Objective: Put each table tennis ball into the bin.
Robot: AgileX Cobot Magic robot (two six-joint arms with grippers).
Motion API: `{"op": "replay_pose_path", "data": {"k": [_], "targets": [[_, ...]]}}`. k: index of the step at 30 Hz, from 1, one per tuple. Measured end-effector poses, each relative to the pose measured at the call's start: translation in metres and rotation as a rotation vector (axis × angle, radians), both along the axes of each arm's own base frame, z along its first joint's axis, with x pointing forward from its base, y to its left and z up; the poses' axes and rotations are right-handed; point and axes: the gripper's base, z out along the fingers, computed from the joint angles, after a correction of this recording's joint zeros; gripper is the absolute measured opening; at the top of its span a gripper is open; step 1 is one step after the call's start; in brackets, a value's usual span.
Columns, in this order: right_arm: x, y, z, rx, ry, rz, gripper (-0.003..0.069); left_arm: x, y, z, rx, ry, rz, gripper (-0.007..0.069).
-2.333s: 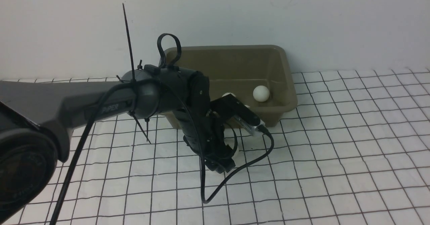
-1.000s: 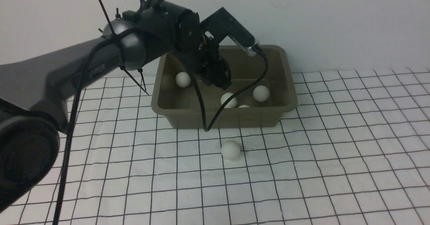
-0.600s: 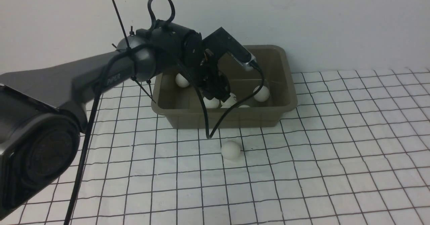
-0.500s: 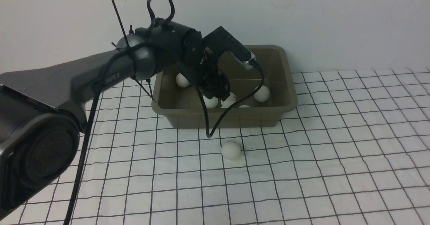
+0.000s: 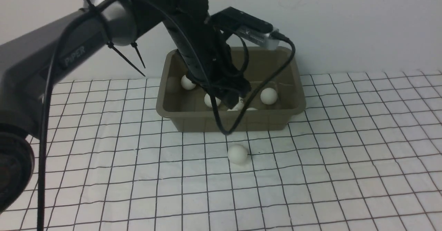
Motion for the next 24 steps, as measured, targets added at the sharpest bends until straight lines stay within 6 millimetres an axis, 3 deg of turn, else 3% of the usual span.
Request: {"op": "replay_pose_path", "data": {"k": [5, 16, 24], "targets": [[-0.001, 0.001, 0.0, 0.011, 0.009, 0.014, -0.0017, -0.001, 0.002, -0.02, 0.03, 0.005, -0.007, 0.0247], [-0.001, 0.002, -0.001, 0.014, 0.011, 0.016, -0.0017, 0.006, -0.003, -0.033, 0.023, -0.044, -0.093, 0.0264], [-0.001, 0.002, -0.001, 0.014, 0.011, 0.016, -0.0017, 0.011, -0.006, -0.041, 0.021, -0.084, -0.16, 0.0376]]}}
